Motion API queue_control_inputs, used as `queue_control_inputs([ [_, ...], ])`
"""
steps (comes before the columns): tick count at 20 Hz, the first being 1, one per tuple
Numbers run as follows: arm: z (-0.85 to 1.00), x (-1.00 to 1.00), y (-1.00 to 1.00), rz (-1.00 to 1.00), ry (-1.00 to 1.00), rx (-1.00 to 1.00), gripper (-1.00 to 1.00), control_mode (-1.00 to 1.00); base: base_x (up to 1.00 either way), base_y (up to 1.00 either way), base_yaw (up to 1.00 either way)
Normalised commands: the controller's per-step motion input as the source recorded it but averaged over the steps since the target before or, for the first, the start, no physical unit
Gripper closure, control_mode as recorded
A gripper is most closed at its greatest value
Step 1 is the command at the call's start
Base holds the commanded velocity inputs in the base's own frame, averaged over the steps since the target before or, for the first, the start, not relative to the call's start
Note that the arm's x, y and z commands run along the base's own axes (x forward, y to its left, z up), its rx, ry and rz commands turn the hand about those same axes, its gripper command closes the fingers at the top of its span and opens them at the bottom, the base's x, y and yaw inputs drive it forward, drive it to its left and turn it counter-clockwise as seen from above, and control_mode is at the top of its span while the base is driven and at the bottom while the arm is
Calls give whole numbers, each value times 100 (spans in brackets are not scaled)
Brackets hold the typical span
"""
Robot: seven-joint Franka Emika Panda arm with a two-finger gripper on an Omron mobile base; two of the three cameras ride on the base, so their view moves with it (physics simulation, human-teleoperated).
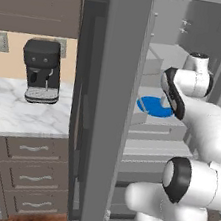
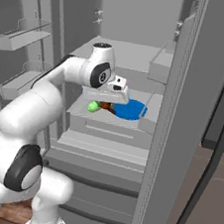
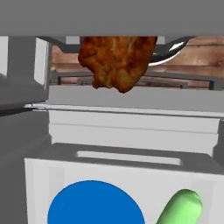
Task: Retrieve the chicken drumstick from the fridge and place it on the cutting board.
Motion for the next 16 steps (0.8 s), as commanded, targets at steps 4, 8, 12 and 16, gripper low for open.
queue_control_inputs([
  [4, 18, -84, 0, -2, -14, 1, 100, -100, 0, 0, 0],
  [8, 13, -93, 0, -1, -18, 0, 100, -100, 0, 0, 0],
  [12, 18, -92, 0, -3, -13, 0, 100, -100, 0, 0, 0],
  [16, 30, -89, 0, -5, -2, 0, 100, -100, 0, 0, 0],
])
